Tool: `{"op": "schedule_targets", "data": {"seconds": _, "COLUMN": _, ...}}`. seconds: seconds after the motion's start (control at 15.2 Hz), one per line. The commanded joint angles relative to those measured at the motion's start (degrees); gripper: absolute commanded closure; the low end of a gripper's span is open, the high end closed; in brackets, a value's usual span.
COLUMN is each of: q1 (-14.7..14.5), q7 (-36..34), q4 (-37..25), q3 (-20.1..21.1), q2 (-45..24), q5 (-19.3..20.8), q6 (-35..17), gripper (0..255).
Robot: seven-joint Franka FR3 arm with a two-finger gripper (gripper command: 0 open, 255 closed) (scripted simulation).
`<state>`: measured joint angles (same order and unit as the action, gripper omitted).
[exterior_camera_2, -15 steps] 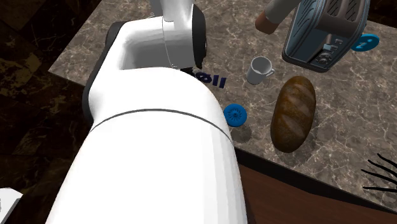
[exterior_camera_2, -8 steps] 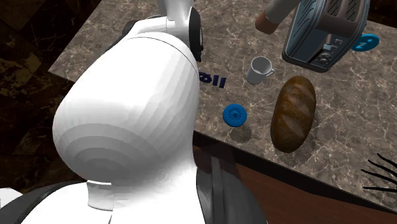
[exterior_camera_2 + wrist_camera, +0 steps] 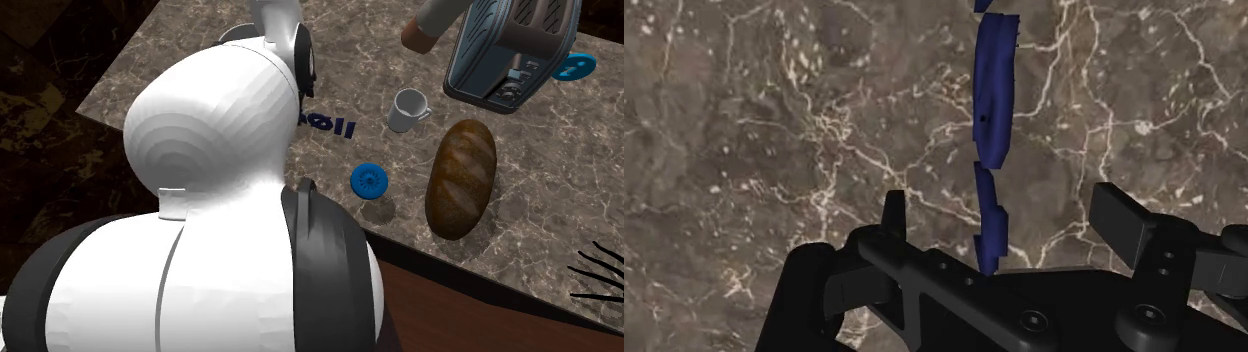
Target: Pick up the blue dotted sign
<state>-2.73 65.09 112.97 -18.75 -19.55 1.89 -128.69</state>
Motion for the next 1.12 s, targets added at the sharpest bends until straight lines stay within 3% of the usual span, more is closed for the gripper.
{"op": "schedule_targets", "data": {"seconds": 0.0, "q1": 0.02, "q7": -0.06, "q4": 0.55, "q3": 0.17, "q2": -0.80, "q5": -0.23, "q6": -1.34, "gripper": 0}}
{"op": "schedule_targets", "data": {"seconds": 0.2, "q1": 0.13, "q7": -0.01, "q4": 0.80, "q3": 0.29, "q2": -1.58, "q5": -0.46, "q6": -2.34, "gripper": 0}}
{"op": "schedule_targets", "data": {"seconds": 0.26, "q1": 0.15, "q7": 0.03, "q4": 0.90, "q3": 0.26, "q2": -1.50, "q5": -0.44, "q6": -2.36, "gripper": 255}}
{"op": "schedule_targets", "data": {"seconds": 1.06, "q1": -0.08, "q7": -0.11, "q4": 0.32, "q3": 0.06, "q2": -0.10, "q5": -0.02, "q6": -0.43, "gripper": 255}}
